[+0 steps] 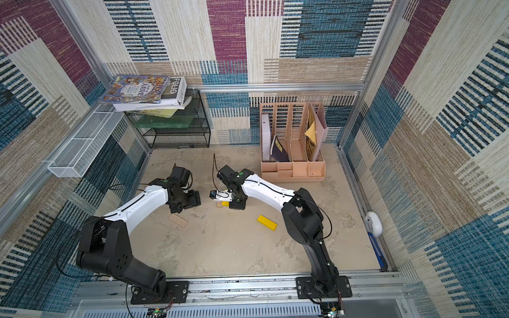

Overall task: Assemble the number 6 with building blocks
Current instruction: Assemble the building block at the center of the board.

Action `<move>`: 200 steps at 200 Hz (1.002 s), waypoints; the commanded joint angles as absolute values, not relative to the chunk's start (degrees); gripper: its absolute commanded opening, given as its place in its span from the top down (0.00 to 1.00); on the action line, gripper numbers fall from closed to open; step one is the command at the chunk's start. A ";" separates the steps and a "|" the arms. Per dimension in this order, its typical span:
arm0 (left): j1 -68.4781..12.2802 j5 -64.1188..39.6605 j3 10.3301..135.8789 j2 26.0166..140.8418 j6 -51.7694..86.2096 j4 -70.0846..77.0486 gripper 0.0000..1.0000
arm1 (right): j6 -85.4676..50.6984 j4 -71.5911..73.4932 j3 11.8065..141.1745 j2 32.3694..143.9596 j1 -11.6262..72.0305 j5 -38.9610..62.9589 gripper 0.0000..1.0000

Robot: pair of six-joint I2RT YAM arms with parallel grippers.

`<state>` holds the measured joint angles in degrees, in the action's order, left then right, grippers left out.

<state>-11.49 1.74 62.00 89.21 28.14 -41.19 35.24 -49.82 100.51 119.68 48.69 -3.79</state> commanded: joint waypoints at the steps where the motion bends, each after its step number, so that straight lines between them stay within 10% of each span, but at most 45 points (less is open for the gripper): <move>1: -11.25 2.50 61.79 88.57 27.74 -41.38 0.15 | 37.78 -50.89 100.99 120.60 48.52 -3.21 0.97; 200: -9.54 1.91 58.62 87.67 26.87 -40.42 0.16 | 38.10 -50.01 102.08 126.10 47.69 0.27 0.92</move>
